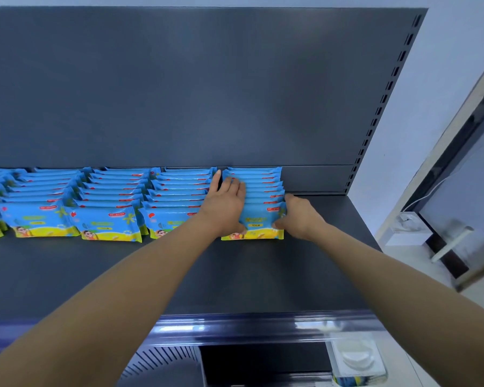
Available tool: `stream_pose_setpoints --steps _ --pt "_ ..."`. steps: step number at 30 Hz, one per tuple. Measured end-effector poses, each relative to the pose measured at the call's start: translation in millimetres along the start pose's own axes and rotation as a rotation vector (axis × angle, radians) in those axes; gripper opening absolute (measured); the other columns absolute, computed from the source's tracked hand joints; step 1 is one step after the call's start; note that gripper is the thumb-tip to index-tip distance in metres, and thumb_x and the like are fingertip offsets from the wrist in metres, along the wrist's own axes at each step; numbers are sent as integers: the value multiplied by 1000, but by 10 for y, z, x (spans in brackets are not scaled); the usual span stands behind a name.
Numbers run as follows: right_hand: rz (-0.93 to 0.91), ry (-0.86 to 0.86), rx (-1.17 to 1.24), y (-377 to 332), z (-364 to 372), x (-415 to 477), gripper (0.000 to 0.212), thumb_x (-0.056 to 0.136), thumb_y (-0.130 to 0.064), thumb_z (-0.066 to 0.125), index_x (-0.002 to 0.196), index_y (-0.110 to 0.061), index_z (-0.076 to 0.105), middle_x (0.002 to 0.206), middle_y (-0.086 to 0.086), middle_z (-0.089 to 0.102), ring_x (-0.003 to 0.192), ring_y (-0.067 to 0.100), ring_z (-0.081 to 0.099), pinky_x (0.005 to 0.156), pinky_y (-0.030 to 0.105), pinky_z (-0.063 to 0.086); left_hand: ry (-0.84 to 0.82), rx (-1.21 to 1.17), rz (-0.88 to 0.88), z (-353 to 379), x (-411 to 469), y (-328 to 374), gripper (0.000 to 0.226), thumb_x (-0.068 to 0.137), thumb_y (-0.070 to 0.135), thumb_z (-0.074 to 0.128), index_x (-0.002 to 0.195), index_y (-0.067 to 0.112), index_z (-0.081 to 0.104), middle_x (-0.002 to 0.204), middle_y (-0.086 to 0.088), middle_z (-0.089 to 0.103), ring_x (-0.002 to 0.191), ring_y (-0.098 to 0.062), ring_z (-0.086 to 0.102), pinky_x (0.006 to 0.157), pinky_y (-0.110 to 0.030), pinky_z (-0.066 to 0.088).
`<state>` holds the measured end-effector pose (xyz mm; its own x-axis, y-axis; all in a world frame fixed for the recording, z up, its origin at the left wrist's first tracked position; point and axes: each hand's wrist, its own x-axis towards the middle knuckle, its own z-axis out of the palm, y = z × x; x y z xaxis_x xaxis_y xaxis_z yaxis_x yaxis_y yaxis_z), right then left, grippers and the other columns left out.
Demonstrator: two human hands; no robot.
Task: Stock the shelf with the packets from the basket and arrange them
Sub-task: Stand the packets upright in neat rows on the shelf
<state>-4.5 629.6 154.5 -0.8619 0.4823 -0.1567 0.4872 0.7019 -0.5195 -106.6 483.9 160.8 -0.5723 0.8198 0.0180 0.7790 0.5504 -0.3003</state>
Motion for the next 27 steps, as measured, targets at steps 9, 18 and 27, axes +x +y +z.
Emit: stream_pose_setpoints --steps 9,18,27 --pt "-26 55 -103 4 59 -149 57 79 -19 71 123 -11 36 111 10 58 92 28 61 77 41 54 2 83 6 20 -113 58 108 78 56 61 147 0 -1 154 -17 12 143 -31 7 114 -50 -9" --pt "-200 327 -327 -121 -38 -275 60 86 -31 62 136 -11 36 139 6 42 128 26 36 102 37 33 71 22 -3 7 -177 53 107 76 52 66 148 6 -1 154 -13 13 142 -30 11 115 -46 -5" --pt "-515 406 -429 -594 145 -548 40 91 -23 55 127 -6 50 130 9 51 123 28 43 101 37 30 571 -205 48 -98 -959 -358 44 70 10 71 110 -2 59 93 -17 62 83 -36 60 75 -40 50"
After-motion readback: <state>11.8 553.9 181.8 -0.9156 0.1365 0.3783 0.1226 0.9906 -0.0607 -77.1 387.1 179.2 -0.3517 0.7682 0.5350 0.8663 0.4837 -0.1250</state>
